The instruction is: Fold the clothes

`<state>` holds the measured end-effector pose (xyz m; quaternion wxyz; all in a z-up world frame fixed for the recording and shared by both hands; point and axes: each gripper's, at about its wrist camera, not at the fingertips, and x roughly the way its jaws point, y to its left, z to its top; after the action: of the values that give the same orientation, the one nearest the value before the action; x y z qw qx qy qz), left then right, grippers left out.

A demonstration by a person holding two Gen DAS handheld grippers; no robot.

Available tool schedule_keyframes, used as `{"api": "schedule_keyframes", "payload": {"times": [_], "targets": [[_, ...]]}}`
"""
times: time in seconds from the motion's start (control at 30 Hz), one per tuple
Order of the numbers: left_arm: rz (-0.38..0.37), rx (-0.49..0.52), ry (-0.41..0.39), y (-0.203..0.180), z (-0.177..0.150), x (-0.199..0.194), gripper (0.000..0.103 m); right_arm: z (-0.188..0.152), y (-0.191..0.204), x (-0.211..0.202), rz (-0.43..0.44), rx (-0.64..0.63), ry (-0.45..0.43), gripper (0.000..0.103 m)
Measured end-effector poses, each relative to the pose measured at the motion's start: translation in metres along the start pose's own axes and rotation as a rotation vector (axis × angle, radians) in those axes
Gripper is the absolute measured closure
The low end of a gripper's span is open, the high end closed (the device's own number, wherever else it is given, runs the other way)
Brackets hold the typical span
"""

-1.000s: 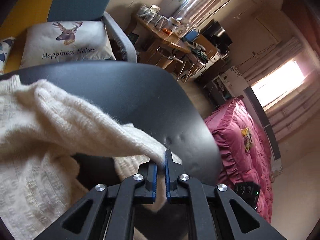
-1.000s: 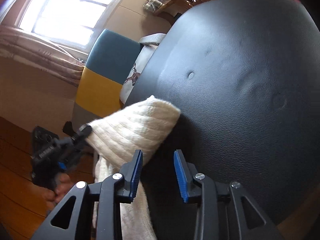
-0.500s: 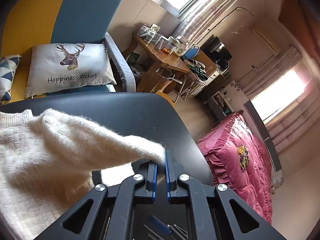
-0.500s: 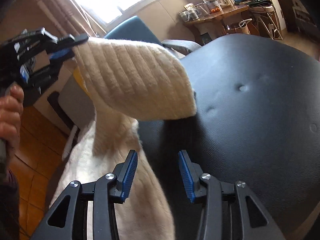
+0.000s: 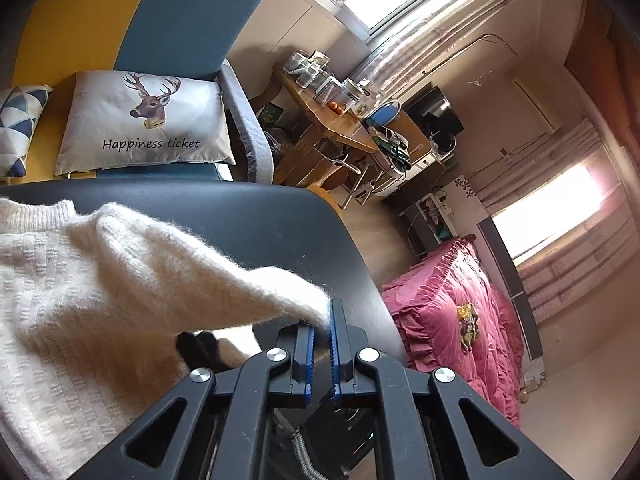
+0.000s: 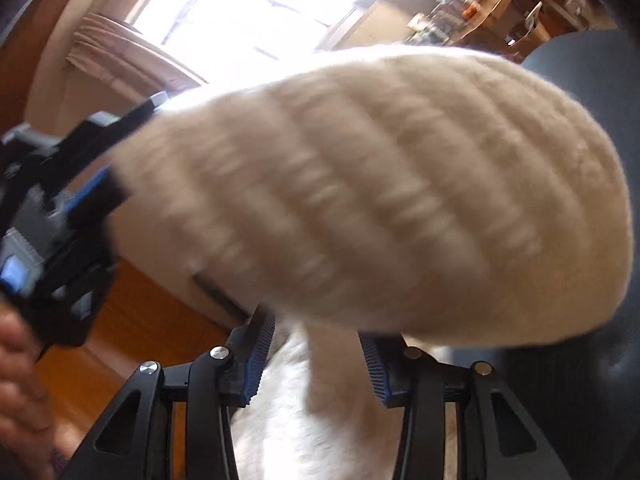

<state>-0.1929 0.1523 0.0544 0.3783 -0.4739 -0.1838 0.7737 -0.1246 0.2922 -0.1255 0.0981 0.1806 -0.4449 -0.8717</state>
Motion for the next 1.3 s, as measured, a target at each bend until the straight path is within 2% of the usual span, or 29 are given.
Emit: {"api": "schedule_keyframes", "payload": {"times": [0.07,0.17,0.23,0.37,0.47,0.57,0.67,0.7,0.77,0.93,1.03,1.13,1.3], "targets": [[0.003,0.001,0.000,0.005,0.000,-0.005,0.097,0.008,-0.005,-0.014,-0.056,-0.005,-0.045,0.060],[0.013,0.025,0.013,0.013,-0.004,-0.005,0.096,0.027,0.004,-0.053,-0.140,-0.117,-0.154,0.060],[0.044,0.057,0.032,0.012,-0.009,0.006,0.096,0.043,0.013,-0.074,-0.175,-0.175,-0.188,0.060],[0.096,0.115,0.090,0.007,-0.016,0.039,0.096,0.075,0.020,-0.096,-0.246,-0.200,-0.136,0.059],[0.130,0.133,0.154,0.007,-0.020,0.075,0.096,0.099,0.003,-0.107,-0.329,-0.164,-0.096,0.059],[0.171,0.118,0.208,0.016,-0.020,0.106,0.096,0.126,-0.040,-0.114,-0.390,0.022,0.021,0.058],[0.197,0.091,0.247,0.029,-0.022,0.129,0.096,0.141,-0.077,-0.129,-0.448,0.115,0.016,0.058],[0.201,0.081,0.255,0.033,-0.022,0.135,0.096,0.141,-0.085,-0.136,-0.470,0.107,0.011,0.058],[0.199,0.066,0.260,0.039,-0.023,0.142,0.096,0.133,-0.103,-0.152,-0.425,0.150,0.021,0.058],[0.205,0.072,0.273,0.045,-0.029,0.146,0.096,0.075,-0.153,-0.184,-0.303,0.405,0.129,0.058],[0.200,0.073,0.276,0.047,-0.031,0.144,0.096,0.045,-0.166,-0.190,-0.321,0.466,0.154,0.058],[0.202,0.078,0.277,0.049,-0.033,0.141,0.096,0.038,-0.175,-0.190,-0.372,0.518,0.101,0.059],[0.187,0.072,0.272,0.051,-0.036,0.137,0.096,0.051,-0.183,-0.178,-0.418,0.596,-0.029,0.059]]}}
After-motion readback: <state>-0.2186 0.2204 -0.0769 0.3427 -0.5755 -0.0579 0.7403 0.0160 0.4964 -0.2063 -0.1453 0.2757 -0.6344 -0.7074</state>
